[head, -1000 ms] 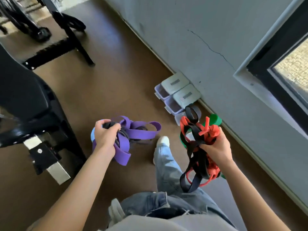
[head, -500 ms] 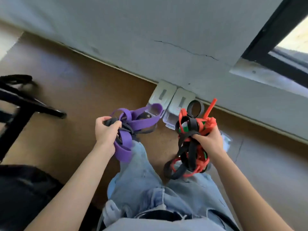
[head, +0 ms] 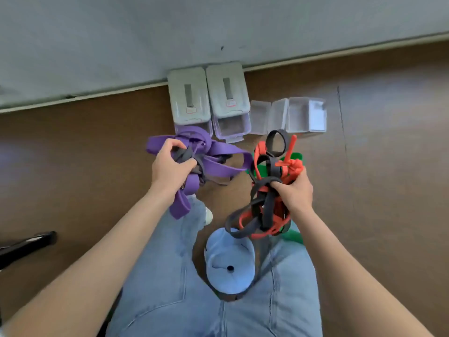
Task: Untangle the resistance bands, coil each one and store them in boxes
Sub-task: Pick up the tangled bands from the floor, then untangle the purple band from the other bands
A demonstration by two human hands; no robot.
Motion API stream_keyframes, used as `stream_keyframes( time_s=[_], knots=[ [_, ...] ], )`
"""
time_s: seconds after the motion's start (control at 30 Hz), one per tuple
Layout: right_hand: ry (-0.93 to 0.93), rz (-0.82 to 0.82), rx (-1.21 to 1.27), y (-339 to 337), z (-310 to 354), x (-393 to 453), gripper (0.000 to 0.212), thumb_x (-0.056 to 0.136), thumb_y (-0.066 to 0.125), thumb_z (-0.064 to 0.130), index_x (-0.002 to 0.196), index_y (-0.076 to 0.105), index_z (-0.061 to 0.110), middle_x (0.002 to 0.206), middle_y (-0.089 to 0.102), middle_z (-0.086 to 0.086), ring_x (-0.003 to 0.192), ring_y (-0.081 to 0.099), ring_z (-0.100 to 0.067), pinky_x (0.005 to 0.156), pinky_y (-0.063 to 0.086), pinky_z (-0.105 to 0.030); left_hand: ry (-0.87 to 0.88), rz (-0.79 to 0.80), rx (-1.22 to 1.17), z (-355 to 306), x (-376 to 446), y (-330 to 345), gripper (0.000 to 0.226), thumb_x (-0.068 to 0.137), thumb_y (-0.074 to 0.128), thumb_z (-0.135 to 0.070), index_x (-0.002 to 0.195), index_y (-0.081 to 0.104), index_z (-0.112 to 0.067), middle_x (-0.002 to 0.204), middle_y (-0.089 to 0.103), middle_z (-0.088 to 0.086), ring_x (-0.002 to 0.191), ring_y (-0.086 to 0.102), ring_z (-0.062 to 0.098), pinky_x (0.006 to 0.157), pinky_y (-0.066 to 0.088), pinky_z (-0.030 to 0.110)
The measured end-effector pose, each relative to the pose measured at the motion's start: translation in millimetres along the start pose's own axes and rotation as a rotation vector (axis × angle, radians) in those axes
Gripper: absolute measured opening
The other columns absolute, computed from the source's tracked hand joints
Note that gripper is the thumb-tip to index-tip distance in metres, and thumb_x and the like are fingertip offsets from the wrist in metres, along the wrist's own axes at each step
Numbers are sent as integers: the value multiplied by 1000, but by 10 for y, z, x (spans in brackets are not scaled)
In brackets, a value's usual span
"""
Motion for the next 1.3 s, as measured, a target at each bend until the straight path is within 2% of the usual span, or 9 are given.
stream_keyframes(
  time_s=[0.13, 0.33, 0.47, 0.63, 0.77, 0.87, 1.03, 1.17, 1.3],
  knots=[
    [62, -101, -56, 359, -423, 879, 48, 71, 73, 22, 110, 49, 9, 114, 56, -16, 108, 54, -34, 80, 39, -34, 32, 232, 120, 407, 637, 391, 27, 58, 66, -17, 78, 53, -30, 82, 58, -5, 77, 51, 19, 72, 41, 31],
    [299, 254, -210, 1281, -1056, 1900, 46, 77, 69, 18, 117, 53, 2, 110, 55, -16, 120, 48, -37, 97, 43, -39, 76, 494, 181, 991, 1323, 1175, 33, 68, 66, 3, 78, 53, -27, 81, 55, -2, 70, 46, 14, 66, 38, 24],
    [137, 272, -47, 1986, -1198, 2321, 34, 86, 61, 15, 115, 55, -2, 114, 60, -20, 111, 54, -31, 89, 42, -34, 41, 696, 239, 1414, 1805, 1653, 34, 71, 60, 8, 81, 55, -23, 67, 54, -2, 53, 41, 12, 46, 36, 12],
    [177, 772, 417, 2864, -1269, 2617, 30, 95, 46, 39, 110, 61, 17, 102, 66, -3, 90, 58, -19, 84, 43, -31, -13, 882, 310, 1977, 2392, 2144, 36, 73, 67, 9, 87, 58, -23, 71, 59, 7, 55, 43, 17, 48, 40, 18],
    [134, 874, 260, 3257, -1369, 2915, 54, 86, 61, 42, 123, 53, 3, 99, 63, -12, 80, 58, -20, 77, 47, -34, 17, 981, 567, 2234, 2760, 2444, 38, 77, 73, -10, 106, 54, -25, 85, 68, 15, 63, 56, 17, 60, 47, 23],
    [52, 983, 11, 3458, -1308, 3133, 47, 82, 69, 35, 108, 58, -3, 91, 65, -11, 76, 61, -20, 72, 50, -32, -42, 1077, 782, 2343, 2949, 2550, 51, 78, 68, -8, 115, 40, -30, 78, 66, 8, 55, 57, 15, 42, 43, 18],
    [58, 1205, -222, 3535, -1019, 3307, 34, 92, 50, 44, 89, 63, 13, 74, 73, 0, 64, 68, -11, 57, 53, -20, 53, 1013, 999, 2308, 3169, 2597, 60, 79, 61, 1, 124, 29, -23, 107, 60, 7, 86, 56, 24, 85, 50, 44],
    [-26, 1100, -93, 3378, -960, 3158, 38, 93, 46, 46, 90, 62, 13, 74, 71, -2, 65, 66, -13, 65, 54, -25, 87, 721, 660, 2264, 3133, 2377, 49, 85, 57, -2, 120, 33, -26, 123, 52, 6, 111, 56, 33, 79, 47, 44],
    [-42, 995, 138, 3105, -1277, 2786, 39, 87, 55, 46, 104, 64, 13, 95, 71, -8, 82, 67, -20, 76, 56, -31, 91, 612, 377, 2477, 2618, 2178, 11, 93, 52, -18, 102, 55, -24, 100, 63, 3, 84, 62, 17, 76, 44, 33]
  ],
)
Point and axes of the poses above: each hand's wrist, its own x-axis towards the middle knuckle, its own y-axis out of the palm, z = x × y, the point moved 3 cm from there along x, towards the middle knuckle
